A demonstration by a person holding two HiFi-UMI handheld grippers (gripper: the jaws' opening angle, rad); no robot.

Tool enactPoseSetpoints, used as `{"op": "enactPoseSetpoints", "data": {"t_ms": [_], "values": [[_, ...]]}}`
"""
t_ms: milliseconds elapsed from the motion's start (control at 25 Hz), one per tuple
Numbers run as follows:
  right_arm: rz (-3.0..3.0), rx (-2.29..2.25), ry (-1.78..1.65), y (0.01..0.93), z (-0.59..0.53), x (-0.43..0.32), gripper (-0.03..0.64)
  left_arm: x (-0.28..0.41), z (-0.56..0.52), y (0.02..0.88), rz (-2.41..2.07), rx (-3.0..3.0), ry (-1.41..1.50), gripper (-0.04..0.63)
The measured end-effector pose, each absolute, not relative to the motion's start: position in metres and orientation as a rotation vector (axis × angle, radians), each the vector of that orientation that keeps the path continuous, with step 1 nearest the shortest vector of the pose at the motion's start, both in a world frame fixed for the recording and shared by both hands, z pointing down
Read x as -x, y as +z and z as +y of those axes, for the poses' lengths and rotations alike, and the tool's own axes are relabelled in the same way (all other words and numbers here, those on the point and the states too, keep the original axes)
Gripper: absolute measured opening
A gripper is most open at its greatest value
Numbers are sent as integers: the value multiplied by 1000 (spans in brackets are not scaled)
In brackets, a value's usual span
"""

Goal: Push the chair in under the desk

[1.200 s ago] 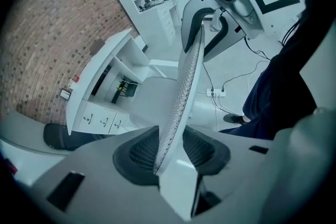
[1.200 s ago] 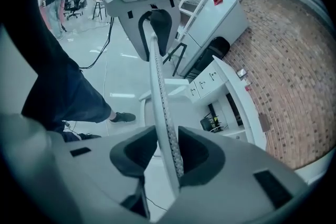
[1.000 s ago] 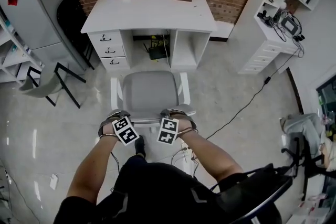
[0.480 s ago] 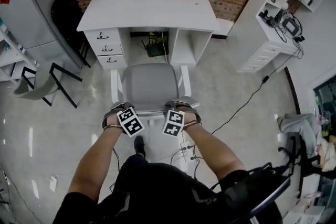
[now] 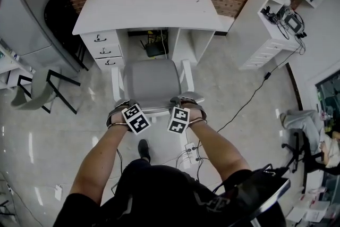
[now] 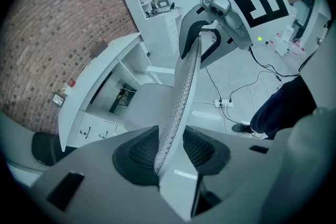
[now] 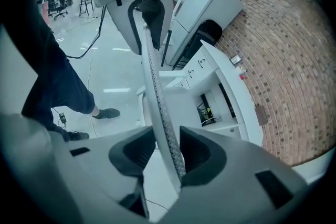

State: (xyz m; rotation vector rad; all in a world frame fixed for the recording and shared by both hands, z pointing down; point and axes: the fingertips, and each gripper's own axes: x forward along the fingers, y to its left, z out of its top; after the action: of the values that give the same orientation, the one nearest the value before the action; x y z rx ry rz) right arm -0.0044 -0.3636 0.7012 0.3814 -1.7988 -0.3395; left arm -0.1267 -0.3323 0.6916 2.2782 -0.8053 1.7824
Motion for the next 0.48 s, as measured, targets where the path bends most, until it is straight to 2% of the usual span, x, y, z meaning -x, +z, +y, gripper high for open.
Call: {"op": "enactPoseSetpoints", "data": {"t_ms": [480], "values": [[-1744,-430,-297,703,-417,19,150,142,-387,691,-753,-2360,1763,147]]}}
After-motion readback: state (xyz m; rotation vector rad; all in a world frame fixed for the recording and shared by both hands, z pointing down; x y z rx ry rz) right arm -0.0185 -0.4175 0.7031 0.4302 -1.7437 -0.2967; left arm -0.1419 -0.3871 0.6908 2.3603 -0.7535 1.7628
